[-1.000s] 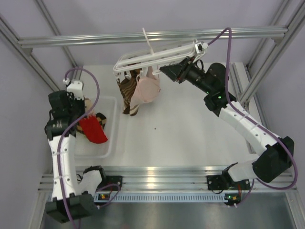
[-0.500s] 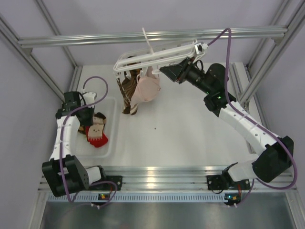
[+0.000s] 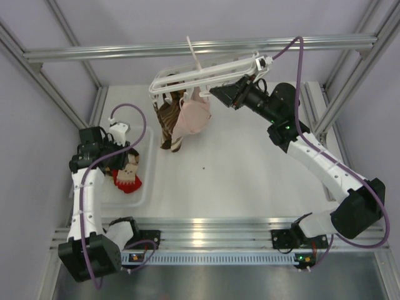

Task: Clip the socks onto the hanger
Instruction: Pick up the sock from the bin.

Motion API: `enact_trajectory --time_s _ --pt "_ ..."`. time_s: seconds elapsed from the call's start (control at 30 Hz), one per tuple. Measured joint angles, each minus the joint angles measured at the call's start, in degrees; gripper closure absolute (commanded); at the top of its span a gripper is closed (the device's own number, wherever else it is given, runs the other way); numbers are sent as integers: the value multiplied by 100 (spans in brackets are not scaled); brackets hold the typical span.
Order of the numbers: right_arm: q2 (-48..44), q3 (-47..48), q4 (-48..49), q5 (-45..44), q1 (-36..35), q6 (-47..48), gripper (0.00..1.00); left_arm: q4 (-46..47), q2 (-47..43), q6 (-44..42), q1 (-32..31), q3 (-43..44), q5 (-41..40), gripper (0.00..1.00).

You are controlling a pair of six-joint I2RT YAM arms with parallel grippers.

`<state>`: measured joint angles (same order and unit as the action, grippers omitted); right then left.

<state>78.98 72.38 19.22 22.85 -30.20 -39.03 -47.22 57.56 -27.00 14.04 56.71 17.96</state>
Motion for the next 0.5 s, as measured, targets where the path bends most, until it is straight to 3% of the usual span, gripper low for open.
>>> enact_trajectory --time_s 0.23,0.5 --pt "0 0 0 2 0 -2 100 -76 127 83 -190 -702 -623 58" --pt "7 0 0 -2 0 -2 100 752 688 391 -750 -1252 -1534 57"
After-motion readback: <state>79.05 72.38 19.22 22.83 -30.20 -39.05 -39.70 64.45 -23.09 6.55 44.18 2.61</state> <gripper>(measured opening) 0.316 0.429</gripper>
